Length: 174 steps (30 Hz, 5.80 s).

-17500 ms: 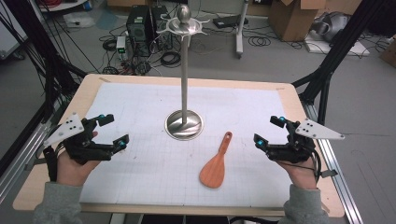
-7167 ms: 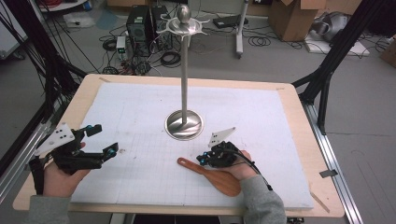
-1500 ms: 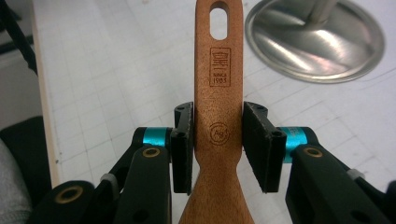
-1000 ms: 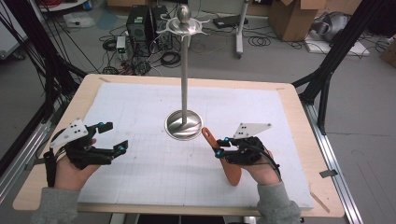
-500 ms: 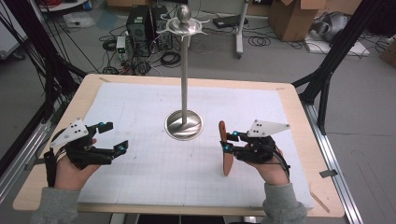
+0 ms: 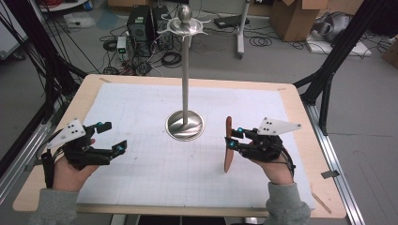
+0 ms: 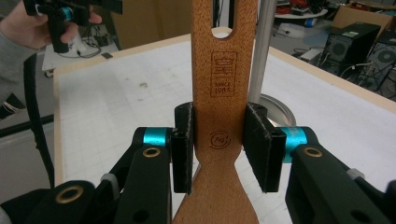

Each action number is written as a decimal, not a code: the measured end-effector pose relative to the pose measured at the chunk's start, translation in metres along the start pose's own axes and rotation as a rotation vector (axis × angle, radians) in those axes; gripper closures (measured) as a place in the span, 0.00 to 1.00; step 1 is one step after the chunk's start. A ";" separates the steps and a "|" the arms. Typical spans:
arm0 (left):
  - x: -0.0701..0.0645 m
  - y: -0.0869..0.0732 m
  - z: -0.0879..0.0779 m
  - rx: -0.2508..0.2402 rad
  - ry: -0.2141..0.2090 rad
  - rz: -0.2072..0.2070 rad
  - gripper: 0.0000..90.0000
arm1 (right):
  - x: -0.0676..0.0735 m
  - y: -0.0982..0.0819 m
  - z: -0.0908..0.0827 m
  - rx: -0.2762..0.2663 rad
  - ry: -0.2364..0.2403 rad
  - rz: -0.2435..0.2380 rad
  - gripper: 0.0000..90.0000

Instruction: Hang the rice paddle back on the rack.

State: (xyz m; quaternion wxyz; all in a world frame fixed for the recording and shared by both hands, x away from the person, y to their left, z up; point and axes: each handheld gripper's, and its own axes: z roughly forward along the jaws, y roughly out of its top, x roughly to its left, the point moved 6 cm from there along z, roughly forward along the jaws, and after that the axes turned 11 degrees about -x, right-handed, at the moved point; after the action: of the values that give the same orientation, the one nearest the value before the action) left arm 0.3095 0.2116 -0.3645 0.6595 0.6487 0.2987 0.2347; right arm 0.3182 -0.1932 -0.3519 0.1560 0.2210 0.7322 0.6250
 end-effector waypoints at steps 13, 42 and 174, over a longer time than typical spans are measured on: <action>0.001 -0.001 0.000 0.004 0.001 -0.003 0.10 | -0.019 0.030 -0.006 -0.034 0.013 -0.004 0.72; 0.002 -0.001 -0.014 -0.004 0.017 -0.008 0.10 | -0.053 0.096 0.007 -0.092 0.008 0.025 0.72; 0.020 -0.004 -0.039 -0.018 0.069 -0.035 0.09 | -0.062 0.174 0.098 -0.106 -0.029 -0.036 0.72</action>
State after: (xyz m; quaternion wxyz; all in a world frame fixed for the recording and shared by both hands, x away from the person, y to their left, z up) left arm 0.2961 0.2532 -0.3694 0.6585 0.6289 0.3304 0.2483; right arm 0.4426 -0.1213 -0.1999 0.1893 0.2082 0.6995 0.6569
